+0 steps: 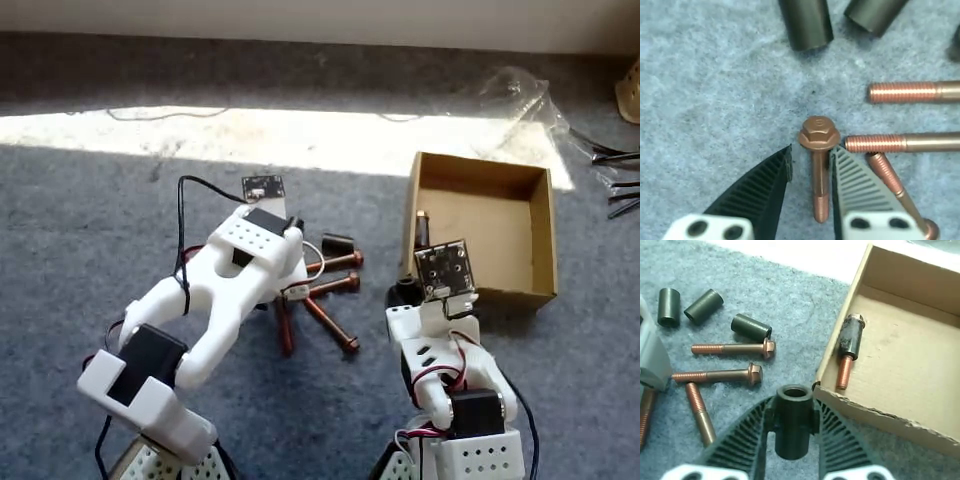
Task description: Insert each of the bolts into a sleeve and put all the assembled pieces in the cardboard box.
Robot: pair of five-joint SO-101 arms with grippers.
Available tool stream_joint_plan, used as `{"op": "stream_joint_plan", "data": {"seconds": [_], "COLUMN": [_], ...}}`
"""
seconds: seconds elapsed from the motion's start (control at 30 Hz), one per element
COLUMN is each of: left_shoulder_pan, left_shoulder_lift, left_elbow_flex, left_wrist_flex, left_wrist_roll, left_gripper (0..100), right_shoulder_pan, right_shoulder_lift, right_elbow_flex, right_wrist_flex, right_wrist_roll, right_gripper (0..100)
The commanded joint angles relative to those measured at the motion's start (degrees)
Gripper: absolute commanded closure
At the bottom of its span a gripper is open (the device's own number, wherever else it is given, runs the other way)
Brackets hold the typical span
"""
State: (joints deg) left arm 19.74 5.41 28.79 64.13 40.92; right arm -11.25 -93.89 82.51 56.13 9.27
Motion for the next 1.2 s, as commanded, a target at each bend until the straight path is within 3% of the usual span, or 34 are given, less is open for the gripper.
{"op": "stream_joint_plan", "data": {"seconds": [0.0,0.6,0.97,1.17], "left_shoulder_pan": [-0.9,-1.0,-1.1,-1.0], "left_shoulder_lift": [-0.3,-0.9,-0.9,-1.1], "left_elbow_flex": [-0.7,0.2,0.6,-1.1], "left_wrist_flex": [-0.9,-2.5,-2.5,1.7], "left_wrist_roll": [0.5,-0.6,-37.7,-48.5], "left_gripper": [97,100,100,100], "right_shoulder_pan": [0.5,0.4,-2.0,-6.6], "right_shoulder_lift": [-0.6,-0.6,-0.6,-0.6], "right_elbow_flex": [-0.7,-0.7,0.1,1.3], "right_wrist_flex": [-1.5,-1.5,-1.5,-1.6], "right_wrist_roll": [-0.4,-0.4,-0.4,-0.4], "right_gripper": [99.5,99.5,99.5,99.5]}}
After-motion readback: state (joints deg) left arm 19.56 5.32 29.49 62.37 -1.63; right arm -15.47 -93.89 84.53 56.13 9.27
